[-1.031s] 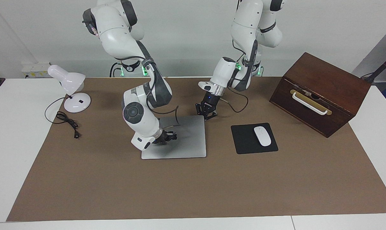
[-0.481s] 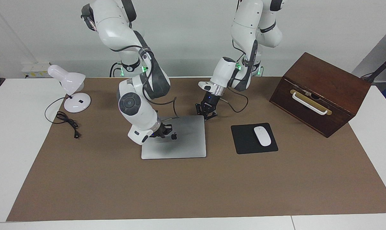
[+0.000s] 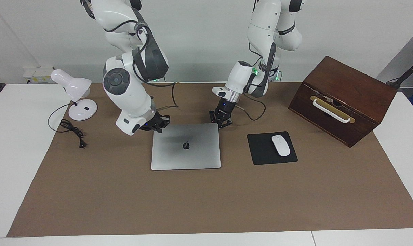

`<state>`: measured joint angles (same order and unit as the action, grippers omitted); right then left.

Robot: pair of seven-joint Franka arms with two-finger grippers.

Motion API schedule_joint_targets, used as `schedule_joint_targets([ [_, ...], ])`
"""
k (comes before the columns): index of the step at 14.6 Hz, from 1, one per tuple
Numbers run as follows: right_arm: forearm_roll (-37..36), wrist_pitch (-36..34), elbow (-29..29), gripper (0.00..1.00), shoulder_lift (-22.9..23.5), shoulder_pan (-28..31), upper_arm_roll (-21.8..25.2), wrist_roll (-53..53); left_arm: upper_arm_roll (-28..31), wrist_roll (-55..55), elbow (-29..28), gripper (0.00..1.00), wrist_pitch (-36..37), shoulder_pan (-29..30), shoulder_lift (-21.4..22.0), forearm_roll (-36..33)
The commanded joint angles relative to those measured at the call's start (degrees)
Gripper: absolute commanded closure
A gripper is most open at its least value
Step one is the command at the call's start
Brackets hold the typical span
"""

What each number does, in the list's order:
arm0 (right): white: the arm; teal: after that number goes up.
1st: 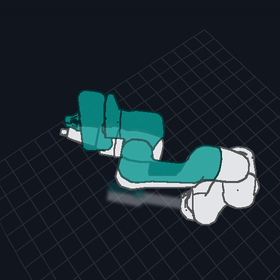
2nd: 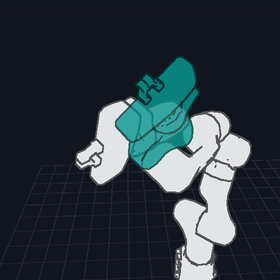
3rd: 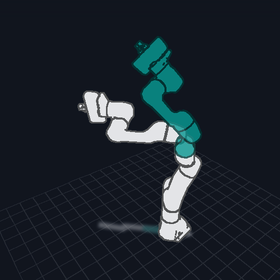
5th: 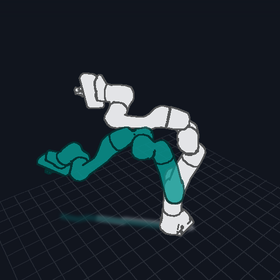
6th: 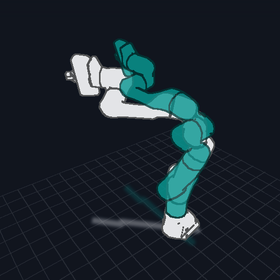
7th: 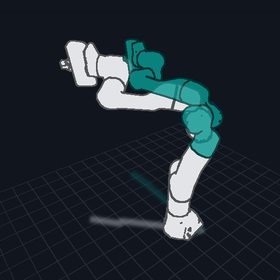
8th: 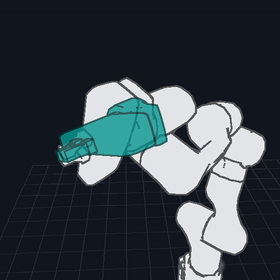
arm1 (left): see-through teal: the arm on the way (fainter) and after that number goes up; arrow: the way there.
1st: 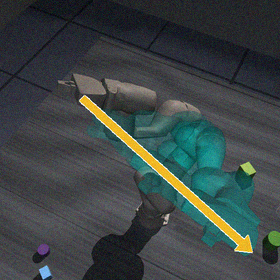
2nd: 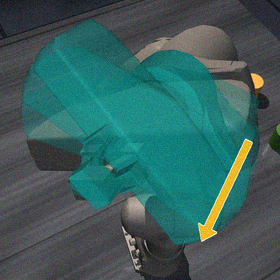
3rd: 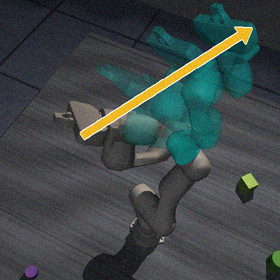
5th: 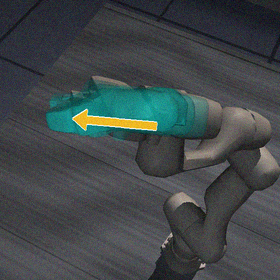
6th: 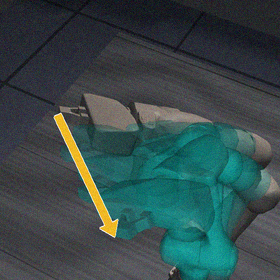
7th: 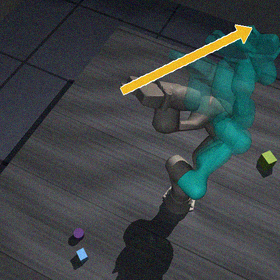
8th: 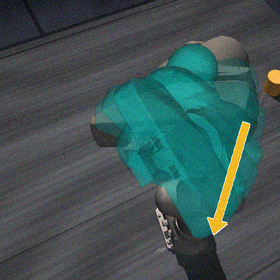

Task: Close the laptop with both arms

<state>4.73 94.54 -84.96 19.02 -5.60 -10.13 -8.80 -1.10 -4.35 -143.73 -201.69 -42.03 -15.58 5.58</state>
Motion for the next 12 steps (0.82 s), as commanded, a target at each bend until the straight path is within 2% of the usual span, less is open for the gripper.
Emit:
schedule_joint_targets([
  [1, -2.1, -3.8, -0.6, 0.92, -4.2, 1.3, -0.3, -0.4, 0.9, 0.4, -3.7, 1.0, 1.1, -0.2, 1.9, -0.1],
  [2, -2.1, -4.5, -0.6, 0.52, -5.3, 2.1, -0.4, -0.2, 0.9, 0.4, -4.5, 1.0, 1.2, -0.1, 3.0, -0.1],
  [3, -2.1, -5.0, -0.7, 0.29, -6.4, 2.5, -0.4, -0.1, 0.9, 0.4, -5.2, 1.0, 1.3, 0.1, 4.1, -0.1],
  [4, -2.2, -6.1, -0.8, 0.1, -7.5, 2.7, -0.3, -0.1, 0.8, 0.5, -5.8, 1.0, 1.6, 0.4, 5.0, -0.1],
  [5, -2.2, -6.7, -1.1, 0.0, -8.7, 3.4, -0.3, -0.1, 0.9, 0.7, -6.1, 1.0, 1.8, 0.4, 5.7, -0.1],
  [8, -2.2, -9.7, -1.2, 0.0, -11.4, 5.2, -0.3, 0.0, 0.8, 1.0, -8.3, 1.0, 5.5, 1.3, 10.5, -0.1],
  [12, -2.3, -12.1, -1.3, 0.0, -13.1, 6.1, -0.2, -0.1, 0.9, 0.4, -8.2, 1.0, 25.8, 3.4, 22.2, -0.1],
])
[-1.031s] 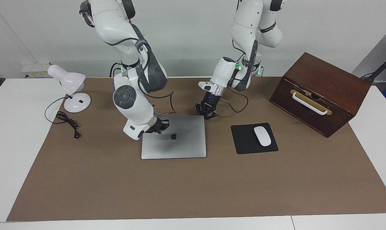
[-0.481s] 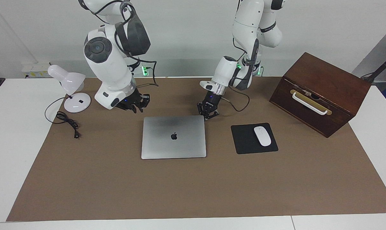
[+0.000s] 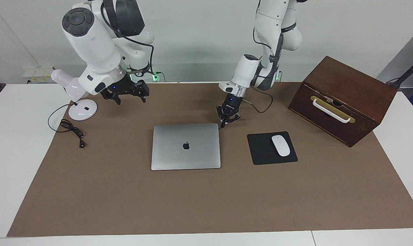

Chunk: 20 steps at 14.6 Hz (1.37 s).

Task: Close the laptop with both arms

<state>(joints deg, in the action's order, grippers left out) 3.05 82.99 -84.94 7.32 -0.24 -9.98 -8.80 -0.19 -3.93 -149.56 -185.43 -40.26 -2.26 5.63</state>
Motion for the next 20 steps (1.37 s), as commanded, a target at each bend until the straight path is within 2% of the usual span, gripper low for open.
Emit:
schedule_joint_targets([
  [1, -0.8, -1.3, -1.4, 0.0, -1.8, 0.8, -0.4, -0.1, 0.0, 0.0, -2.3, 1.0, 13.6, 2.1, 11.5, -0.2],
  [4, -0.5, -0.3, -5.8, 0.0, -3.8, 2.7, -0.6, -0.6, 0.7, 0.0, -0.8, 1.0, 25.3, 2.9, 18.4, -0.1],
  [7, 0.0, 0.4, -6.4, 0.0, -3.9, 4.0, -0.3, -0.3, 1.0, -0.1, 6.0, 1.0, 43.4, 7.1, 23.3, -0.2],
  [10, 0.0, -0.1, -6.5, 0.0, -4.2, 2.3, 3.6, -0.2, 1.0, -1.2, 15.4, 1.0, 59.2, 11.5, 23.8, -0.2],
  [12, 0.0, -0.3, -6.6, 0.0, -4.2, 2.1, 4.3, -0.2, 1.2, -1.5, 19.1, 1.0, 65.2, 13.4, 23.8, -0.2],
  [13, 0.0, -0.3, -6.6, 0.0, -4.3, 1.4, 4.4, -0.3, 1.1, -1.5, 20.3, 0.96, 66.8, 15.2, 23.8, -0.2],
  [14, 0.0, -0.5, -7.0, 0.0, -4.4, 1.0, 4.4, -0.4, 1.1, -1.5, 21.1, 0.69, 67.8, 16.7, 23.8, -0.2],
  [15, -0.9, -1.3, -7.1, 0.0, -5.1, 0.8, 4.4, -0.3, 1.2, -1.4, 21.4, 0.21, 68.7, 17.5, 23.8, -0.2],
  [16, -1.1, -1.3, -7.6, 0.0, -5.7, 0.7, 4.4, -0.3, 1.2, -1.3, 21.8, 0.0, 69.4, 18.9, 23.8, -0.2],
  [20, -3.4, -0.2, -11.9, 0.0, -8.8, 0.0, 4.1, 1.5, 1.1, -1.3, 24.6, 0.0, 72.4, 26.7, 23.3, -0.2],
])
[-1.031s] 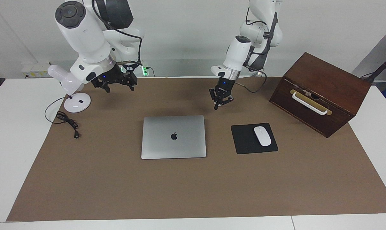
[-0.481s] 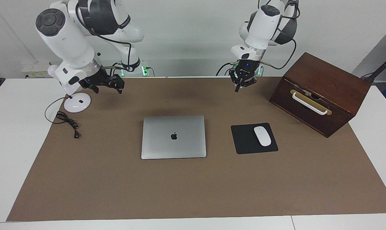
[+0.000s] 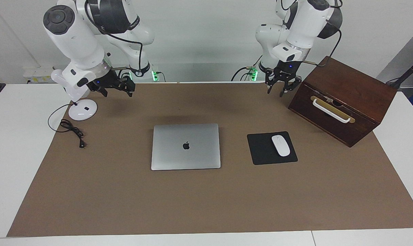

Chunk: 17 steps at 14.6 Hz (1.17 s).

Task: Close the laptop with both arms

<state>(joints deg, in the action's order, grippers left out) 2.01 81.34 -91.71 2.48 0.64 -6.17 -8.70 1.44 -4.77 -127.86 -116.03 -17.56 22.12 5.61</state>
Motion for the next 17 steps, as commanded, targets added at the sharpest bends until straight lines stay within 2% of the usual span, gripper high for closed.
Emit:
schedule_joint_targets([
  [1, -2.9, 2.2, -5.8, 0.0, -4.5, -1.2, 0.3, 3.2, -0.6, -0.2, 3.9, 0.0, 4.1, 4.8, -1.0, -0.2],
  [3, -2.8, 2.8, -5.2, 0.0, -4.0, -0.6, 0.3, 4.7, -0.6, -0.2, 4.5, 0.0, 4.2, 8.0, -1.4, -0.2],
  [6, -2.7, 7.2, -5.2, 0.0, -3.5, -0.5, 0.5, 4.9, -0.6, 0.8, 6.6, 0.0, 4.0, 13.1, -1.4, -0.2],
  [9, -2.9, 7.6, -4.9, 0.0, -2.8, 0.5, 0.4, 7.3, -0.6, 1.9, 10.4, 0.0, 3.9, 14.8, -3.0, -0.2],
  [15, -2.6, 7.6, -3.9, 0.0, -2.3, 0.8, 0.4, 9.2, -0.5, 2.0, 25.5, 0.0, 17.6, 17.0, -10.8, -3.5],
  [17, -2.5, 7.6, -2.6, 0.0, -1.6, 0.9, 0.5, 9.3, -0.6, 1.9, 28.6, 0.0, 20.7, 18.7, -12.5, -3.8],
])
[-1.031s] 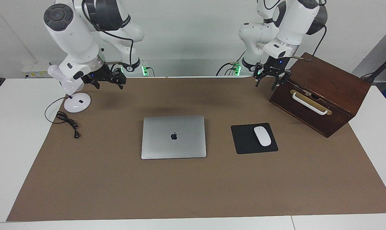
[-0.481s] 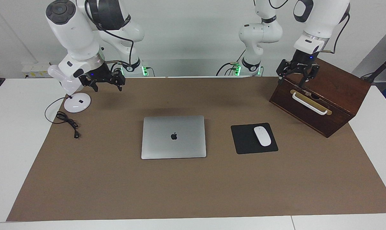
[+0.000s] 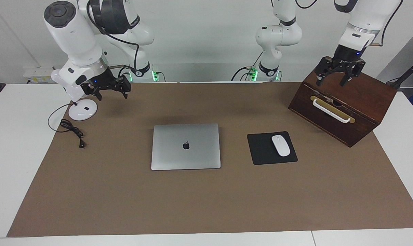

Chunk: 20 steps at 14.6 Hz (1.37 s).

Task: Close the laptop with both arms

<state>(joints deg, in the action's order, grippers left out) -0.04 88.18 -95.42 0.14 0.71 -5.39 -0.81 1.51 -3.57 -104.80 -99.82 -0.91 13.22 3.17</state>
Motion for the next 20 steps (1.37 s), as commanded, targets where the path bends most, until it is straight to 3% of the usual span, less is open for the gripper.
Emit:
schedule_joint_targets([
  [1, -0.1, 1.0, 1.5, 0.0, 1.1, 1.2, -0.2, 1.7, -0.6, 0.7, 6.0, 0.0, 5.4, 2.5, -4.1, -1.8],
  [4, 0.1, 3.0, 2.3, 0.0, 1.9, 1.5, 0.3, 1.7, -0.6, 0.7, 6.2, 0.0, 6.1, 2.5, -5.9, -2.4],
  [8, 3.5, 4.4, 2.3, 0.0, 2.1, 1.6, 5.5, 5.9, -0.6, 0.8, 6.0, 0.0, 6.1, 1.1, -7.5, -3.1],
  [20, 3.7, 3.2, 3.8, 0.0, 1.7, 1.5, 6.4, 5.8, 1.3, 0.8, 5.8, 0.0, 5.7, -2.4, -8.4, -2.8],
])
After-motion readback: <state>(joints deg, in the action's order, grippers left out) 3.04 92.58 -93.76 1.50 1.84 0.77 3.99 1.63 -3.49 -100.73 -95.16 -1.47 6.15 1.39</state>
